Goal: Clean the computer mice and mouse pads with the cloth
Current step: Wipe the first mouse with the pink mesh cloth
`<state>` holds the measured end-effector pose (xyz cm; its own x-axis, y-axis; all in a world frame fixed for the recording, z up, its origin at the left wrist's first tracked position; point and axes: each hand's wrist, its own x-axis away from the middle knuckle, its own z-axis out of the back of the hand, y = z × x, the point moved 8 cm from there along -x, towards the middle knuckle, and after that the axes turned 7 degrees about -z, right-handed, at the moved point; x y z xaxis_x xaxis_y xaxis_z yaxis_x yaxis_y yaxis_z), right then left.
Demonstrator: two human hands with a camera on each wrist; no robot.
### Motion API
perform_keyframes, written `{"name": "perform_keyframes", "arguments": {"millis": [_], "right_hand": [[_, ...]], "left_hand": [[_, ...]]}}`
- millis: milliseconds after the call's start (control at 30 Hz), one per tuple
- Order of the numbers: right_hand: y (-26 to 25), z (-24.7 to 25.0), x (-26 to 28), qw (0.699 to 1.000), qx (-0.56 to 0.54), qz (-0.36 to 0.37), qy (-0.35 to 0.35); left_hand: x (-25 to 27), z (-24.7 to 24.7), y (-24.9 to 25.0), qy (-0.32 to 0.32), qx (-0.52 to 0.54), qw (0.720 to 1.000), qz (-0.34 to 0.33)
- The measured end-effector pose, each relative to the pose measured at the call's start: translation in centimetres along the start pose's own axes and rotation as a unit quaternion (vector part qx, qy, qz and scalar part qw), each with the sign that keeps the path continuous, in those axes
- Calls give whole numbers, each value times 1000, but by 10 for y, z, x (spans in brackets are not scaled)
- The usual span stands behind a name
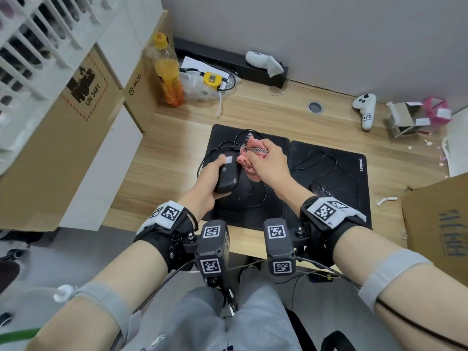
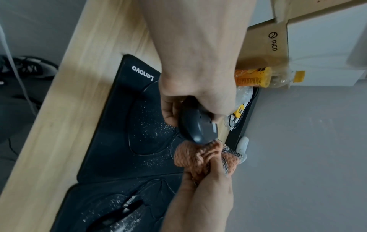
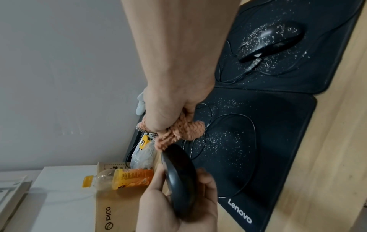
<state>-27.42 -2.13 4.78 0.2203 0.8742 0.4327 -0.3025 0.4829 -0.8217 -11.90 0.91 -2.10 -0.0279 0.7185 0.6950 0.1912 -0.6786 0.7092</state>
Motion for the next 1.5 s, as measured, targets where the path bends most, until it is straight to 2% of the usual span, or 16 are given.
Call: {"name": "perform_keyframes", "arguments": {"millis": [100,200,367,467,600,700,867,1067,1200,1333,1500], "right_hand": [[-5,-3,4,1000,8,17,-13],[-8,-20,12,994,63,36,-85],[-11,-27,23,986,78,55,-134],[-7,-33,28,975,119,69,-174],[-14,-24,25,983,109,104,-104],[-20,-21,19,985,109,111,-76],[-20,-8,0,992,84,98,-5],[-24,-1,-21,994,65,81,27],[-16,-4,-29,997,37,43,46],[-9,-11,-32,999,15,4,51],[-16,-2,-22,998,0,29,53]], "left_hand": [[-7,4,1,29,57,998,10],[-14,2,0,37,70,997,16],[-27,4,-7,70,126,989,38],[-35,1,-14,60,170,981,69],[-28,-10,-6,40,178,981,58],[-24,-12,-2,35,173,983,50],[-11,-26,4,-18,106,993,39],[-7,-21,10,-65,61,996,28],[2,-21,13,-110,2,994,10],[1,-17,16,-88,-9,996,6],[-10,-2,10,-13,64,997,34]]}}
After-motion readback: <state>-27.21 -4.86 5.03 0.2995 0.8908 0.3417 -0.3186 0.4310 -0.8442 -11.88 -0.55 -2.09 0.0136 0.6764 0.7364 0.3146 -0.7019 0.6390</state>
